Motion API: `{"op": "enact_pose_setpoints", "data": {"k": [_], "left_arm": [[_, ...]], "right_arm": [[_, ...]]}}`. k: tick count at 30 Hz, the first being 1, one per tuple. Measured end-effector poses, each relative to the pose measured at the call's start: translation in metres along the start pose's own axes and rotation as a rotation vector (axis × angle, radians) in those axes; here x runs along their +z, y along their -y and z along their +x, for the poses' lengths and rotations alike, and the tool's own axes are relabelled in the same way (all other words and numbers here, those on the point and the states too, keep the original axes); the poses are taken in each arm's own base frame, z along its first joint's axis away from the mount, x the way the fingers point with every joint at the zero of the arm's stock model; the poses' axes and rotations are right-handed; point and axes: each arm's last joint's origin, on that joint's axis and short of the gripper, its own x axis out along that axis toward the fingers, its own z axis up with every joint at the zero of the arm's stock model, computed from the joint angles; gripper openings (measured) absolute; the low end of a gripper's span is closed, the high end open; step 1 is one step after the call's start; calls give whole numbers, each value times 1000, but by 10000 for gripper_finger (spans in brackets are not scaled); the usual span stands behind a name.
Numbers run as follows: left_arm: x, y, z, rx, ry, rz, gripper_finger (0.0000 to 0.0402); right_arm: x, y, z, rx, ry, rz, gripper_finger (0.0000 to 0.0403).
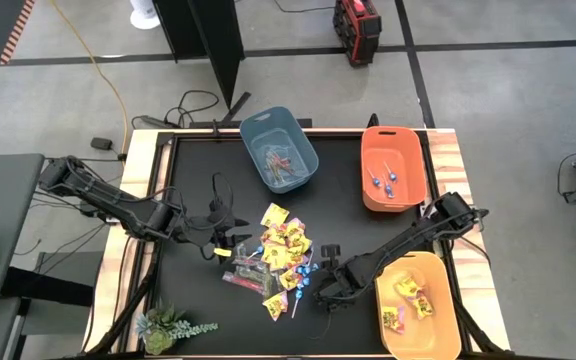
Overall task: Sort candy
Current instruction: Put the blue candy into the orange bin
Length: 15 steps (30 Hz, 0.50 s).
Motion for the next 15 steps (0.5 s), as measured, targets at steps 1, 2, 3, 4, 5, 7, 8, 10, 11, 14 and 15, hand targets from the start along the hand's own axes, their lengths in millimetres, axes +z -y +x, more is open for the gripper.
{"op": "enact_pose_setpoints", "data": {"k": [1, 2, 3, 4, 5, 7, 8, 10, 11, 14, 15], "left_arm": [[0, 0, 0, 0, 0, 0, 160], [0, 0, 0, 0, 0, 0, 160], [0, 0, 0, 0, 0, 0, 160], [0, 0, 0, 0, 0, 0, 160], [0, 0, 0, 0, 0, 2, 160], [0, 0, 0, 0, -1, 2, 160], [0, 0, 0, 0, 0, 2, 160], [0, 0, 0, 0, -1, 2, 160], [0, 0, 0, 0, -1, 2, 160], [0, 0, 0, 0, -1, 2, 160], [0, 0, 0, 0, -1, 2, 160]], "right_arm": [[0, 0, 0, 0, 1, 0, 119], [0, 0, -1, 1, 3, 1, 114], [1, 0, -1, 1, 4, 1, 109], [1, 0, -2, 1, 4, 2, 106], [3, 1, -3, 1, 6, 3, 104], [6, 1, -5, 5, 17, -3, 103], [8, 0, -6, 7, 23, -8, 102], [10, 0, -8, 9, 30, -12, 102], [12, 0, -9, 10, 34, -16, 102], [14, 0, -11, 13, 43, -20, 102], [14, 0, -11, 13, 43, -21, 102]]}}
